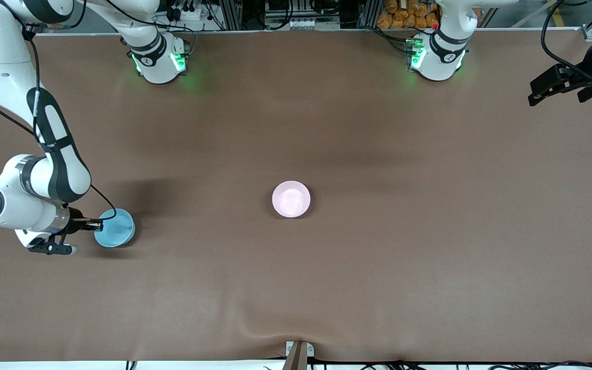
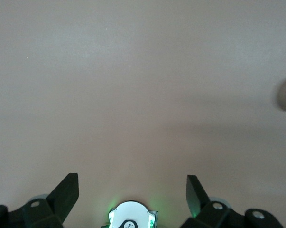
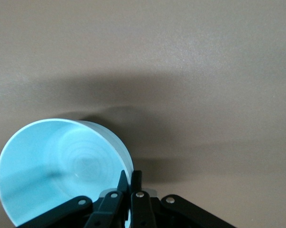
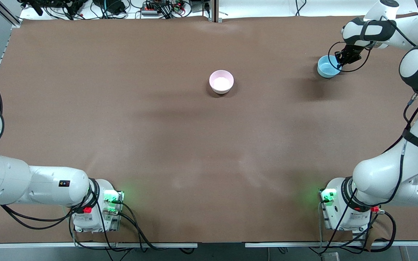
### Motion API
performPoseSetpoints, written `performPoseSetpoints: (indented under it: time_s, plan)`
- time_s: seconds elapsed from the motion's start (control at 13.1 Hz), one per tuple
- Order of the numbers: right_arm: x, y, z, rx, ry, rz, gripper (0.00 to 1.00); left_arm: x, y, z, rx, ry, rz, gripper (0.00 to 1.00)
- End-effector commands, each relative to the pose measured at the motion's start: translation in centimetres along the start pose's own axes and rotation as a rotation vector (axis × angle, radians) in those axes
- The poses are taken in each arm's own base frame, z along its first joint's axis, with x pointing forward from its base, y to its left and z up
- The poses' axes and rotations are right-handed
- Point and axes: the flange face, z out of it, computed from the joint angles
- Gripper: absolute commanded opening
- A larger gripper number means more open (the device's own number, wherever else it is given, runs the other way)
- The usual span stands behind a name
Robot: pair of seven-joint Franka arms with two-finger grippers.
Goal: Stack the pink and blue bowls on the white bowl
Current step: 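Grasp the blue bowl rim with the right gripper and lift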
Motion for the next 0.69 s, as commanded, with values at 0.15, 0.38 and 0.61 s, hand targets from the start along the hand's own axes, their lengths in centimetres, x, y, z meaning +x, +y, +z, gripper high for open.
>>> performPoseSetpoints:
  time_s: [0.15, 0.38, 0.61]
  plan:
    - [0.1, -3.1, -3.8, -0.003, 0.029, -0.004, 0.00, 1.7, -2.2, 1.1, -0.012, 0.000, 0.013, 1.00]
    - [-0.1, -7.2, -5.6, -0.006, 0.029, 0.040, 0.00, 1.6, -3.3, 1.2, -0.015, -0.003, 0.003, 1.00]
    - [-0.5, -12.2, -7.1, -0.008, 0.037, 0.091, 0.00, 1.7, -3.6, 1.2, -0.016, -0.005, -0.001, 1.00]
